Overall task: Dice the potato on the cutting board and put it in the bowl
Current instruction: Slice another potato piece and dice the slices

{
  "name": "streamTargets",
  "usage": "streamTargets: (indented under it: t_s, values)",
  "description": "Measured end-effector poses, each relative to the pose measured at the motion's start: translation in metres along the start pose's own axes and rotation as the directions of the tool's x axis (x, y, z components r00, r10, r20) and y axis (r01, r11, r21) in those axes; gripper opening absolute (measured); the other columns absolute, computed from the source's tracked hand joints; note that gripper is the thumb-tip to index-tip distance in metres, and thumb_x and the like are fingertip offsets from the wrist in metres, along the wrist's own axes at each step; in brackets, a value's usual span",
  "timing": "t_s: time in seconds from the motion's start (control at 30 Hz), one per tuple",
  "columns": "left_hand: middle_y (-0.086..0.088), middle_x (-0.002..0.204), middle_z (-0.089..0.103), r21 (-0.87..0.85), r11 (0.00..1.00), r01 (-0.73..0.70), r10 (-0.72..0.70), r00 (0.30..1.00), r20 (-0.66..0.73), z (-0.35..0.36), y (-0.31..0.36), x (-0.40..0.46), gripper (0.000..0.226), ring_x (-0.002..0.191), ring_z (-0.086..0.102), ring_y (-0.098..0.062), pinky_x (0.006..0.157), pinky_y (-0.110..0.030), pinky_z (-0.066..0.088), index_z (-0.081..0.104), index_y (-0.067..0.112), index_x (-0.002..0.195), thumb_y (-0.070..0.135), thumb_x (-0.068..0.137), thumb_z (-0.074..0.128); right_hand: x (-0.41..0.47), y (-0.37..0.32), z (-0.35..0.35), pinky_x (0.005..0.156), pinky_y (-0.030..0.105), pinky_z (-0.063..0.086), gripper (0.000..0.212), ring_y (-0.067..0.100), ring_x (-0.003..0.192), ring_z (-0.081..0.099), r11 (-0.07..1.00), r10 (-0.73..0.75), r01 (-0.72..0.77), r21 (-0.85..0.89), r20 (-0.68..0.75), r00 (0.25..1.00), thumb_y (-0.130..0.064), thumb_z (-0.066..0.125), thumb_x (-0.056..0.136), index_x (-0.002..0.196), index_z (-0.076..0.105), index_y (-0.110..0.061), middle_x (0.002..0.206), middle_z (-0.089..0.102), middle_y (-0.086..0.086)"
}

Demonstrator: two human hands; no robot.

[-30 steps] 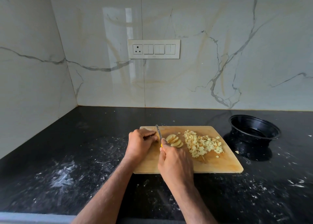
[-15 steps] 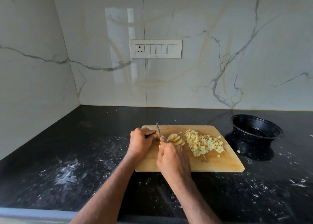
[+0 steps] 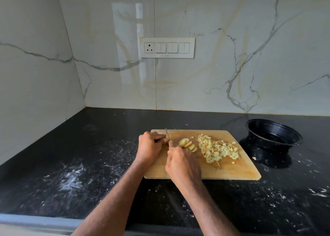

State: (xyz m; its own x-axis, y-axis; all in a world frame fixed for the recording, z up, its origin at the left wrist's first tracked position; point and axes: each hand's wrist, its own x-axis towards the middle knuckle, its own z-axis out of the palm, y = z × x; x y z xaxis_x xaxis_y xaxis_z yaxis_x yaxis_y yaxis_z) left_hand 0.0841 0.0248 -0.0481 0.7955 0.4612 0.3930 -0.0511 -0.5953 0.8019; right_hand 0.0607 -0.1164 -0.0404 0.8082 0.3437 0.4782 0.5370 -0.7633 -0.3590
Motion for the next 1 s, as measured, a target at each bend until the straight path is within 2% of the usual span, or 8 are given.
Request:
streamTargets:
  t_s: [0.17,0.3,0.4,0.57,0.63,0.73,0.9,1.0]
  values:
    - [0.003,0.103,0.077,0.003,1.000,-0.006,0.006,1.000,0.005,0.000,-0.001,0.000,0.017,0.096,0.068,-0.003,0.095,-0.020,0.052,0.080,0.014,0.105,0.013,0.088,0.077,0.003,0.001,0.004,0.059,0.033,0.058,0.033,0.013,0.070,0.068,1.000,-0.004,0.004,-0.028,0.009,1.000,-0.030,0.040,0.106,0.122,0.068,-0.021,0.083,0.072,-0.005]
    - [0.011,0.100,0.076,-0.001,1.000,0.000,0.000,1.000,0.010,0.001,-0.001,0.000,0.016,0.088,0.065,0.007,0.081,-0.001,0.044,0.081,0.017,0.103,0.013,0.087,0.078,0.003,0.001,0.003,0.058,0.032,0.055,0.024,0.016,0.072,0.066,1.000,0.009,-0.008,-0.011,0.060,0.998,-0.024,0.048,0.101,0.115,0.067,-0.020,0.083,0.069,-0.002]
    - [0.012,0.096,0.077,-0.010,0.999,-0.047,0.048,0.998,0.040,0.002,0.003,-0.004,0.018,0.085,0.065,0.012,0.081,-0.001,0.045,0.081,0.019,0.102,0.010,0.087,0.078,0.008,-0.004,0.000,0.063,0.034,0.049,0.010,0.024,0.080,0.065,0.997,0.043,-0.034,-0.066,0.129,0.991,-0.013,0.048,0.092,0.088,0.055,-0.020,0.084,0.063,0.002]
    - [0.012,0.092,0.077,0.026,0.995,-0.092,0.091,0.996,0.024,0.002,0.004,-0.004,0.018,0.078,0.062,0.018,0.077,0.002,0.041,0.082,0.015,0.099,0.005,0.087,0.076,0.009,-0.006,-0.002,0.063,0.034,0.043,0.017,0.026,0.084,0.066,0.997,0.037,-0.027,-0.074,0.136,0.990,-0.012,0.047,0.091,0.097,0.062,-0.018,0.090,0.067,0.005]
    - [0.007,0.085,0.078,0.041,0.994,-0.103,0.103,0.995,0.011,0.002,0.004,-0.004,0.015,0.074,0.064,0.009,0.076,-0.003,0.045,0.082,0.014,0.092,0.003,0.086,0.074,0.006,-0.004,0.000,0.063,0.033,0.045,0.020,0.024,0.084,0.066,0.998,0.019,-0.011,-0.063,0.128,0.992,-0.013,0.047,0.092,0.101,0.063,-0.019,0.091,0.068,0.004]
    - [0.001,0.081,0.076,0.077,0.989,-0.123,0.122,0.992,0.018,0.003,0.003,-0.002,0.010,0.076,0.066,-0.015,0.082,-0.026,0.052,0.079,0.009,0.082,0.003,0.087,0.072,-0.002,0.001,0.000,0.066,0.034,0.056,0.018,0.019,0.077,0.065,0.999,0.021,-0.018,-0.038,0.093,0.995,-0.019,0.049,0.097,0.104,0.065,-0.020,0.087,0.068,0.000]
    - [0.001,0.103,0.078,0.097,0.983,-0.159,0.154,0.987,0.052,0.004,0.006,-0.003,0.016,0.098,0.069,-0.011,0.092,-0.016,0.047,0.081,0.012,0.105,0.011,0.090,0.074,-0.014,0.014,-0.007,0.063,0.030,0.058,0.026,0.009,0.071,0.066,1.000,0.002,-0.002,-0.007,0.013,1.000,-0.029,0.051,0.099,0.118,0.069,-0.022,0.086,0.073,-0.008]
    - [-0.001,0.106,0.076,0.135,0.966,-0.219,0.207,0.973,0.097,0.003,0.007,-0.004,0.020,0.100,0.066,-0.014,0.097,-0.025,0.048,0.079,0.012,0.111,0.015,0.091,0.074,-0.017,0.019,-0.014,0.057,0.022,0.054,0.029,0.004,0.066,0.063,1.000,-0.018,0.018,0.009,0.011,1.000,-0.033,0.052,0.100,0.122,0.069,-0.024,0.089,0.074,-0.011]
